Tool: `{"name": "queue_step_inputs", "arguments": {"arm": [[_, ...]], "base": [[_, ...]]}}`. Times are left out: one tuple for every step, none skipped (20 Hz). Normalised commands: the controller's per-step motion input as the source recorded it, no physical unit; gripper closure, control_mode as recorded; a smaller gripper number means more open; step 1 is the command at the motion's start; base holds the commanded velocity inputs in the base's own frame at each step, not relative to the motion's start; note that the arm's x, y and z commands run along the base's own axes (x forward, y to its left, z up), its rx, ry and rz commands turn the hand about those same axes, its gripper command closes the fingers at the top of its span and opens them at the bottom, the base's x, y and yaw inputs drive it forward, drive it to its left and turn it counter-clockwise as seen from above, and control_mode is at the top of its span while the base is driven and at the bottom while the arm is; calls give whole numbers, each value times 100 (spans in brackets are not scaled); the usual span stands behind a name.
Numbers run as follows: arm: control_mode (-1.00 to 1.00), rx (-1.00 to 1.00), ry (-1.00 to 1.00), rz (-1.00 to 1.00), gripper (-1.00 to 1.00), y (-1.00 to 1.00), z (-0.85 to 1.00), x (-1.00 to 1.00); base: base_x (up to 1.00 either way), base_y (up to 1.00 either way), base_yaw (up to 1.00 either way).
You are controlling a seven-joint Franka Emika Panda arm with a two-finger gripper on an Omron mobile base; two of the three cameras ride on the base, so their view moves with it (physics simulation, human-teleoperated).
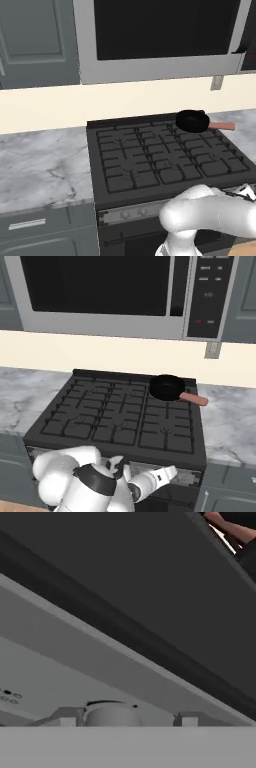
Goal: Turn on the rear right burner of the stove.
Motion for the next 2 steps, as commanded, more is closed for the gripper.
{"name": "queue_step_inputs", "arguments": {"arm": [[-100,-80,26,0,100,27,-54,0],[-100,-82,23,0,100,19,-54,-9]], "base": [[0,0,0],[0,0,0]]}}
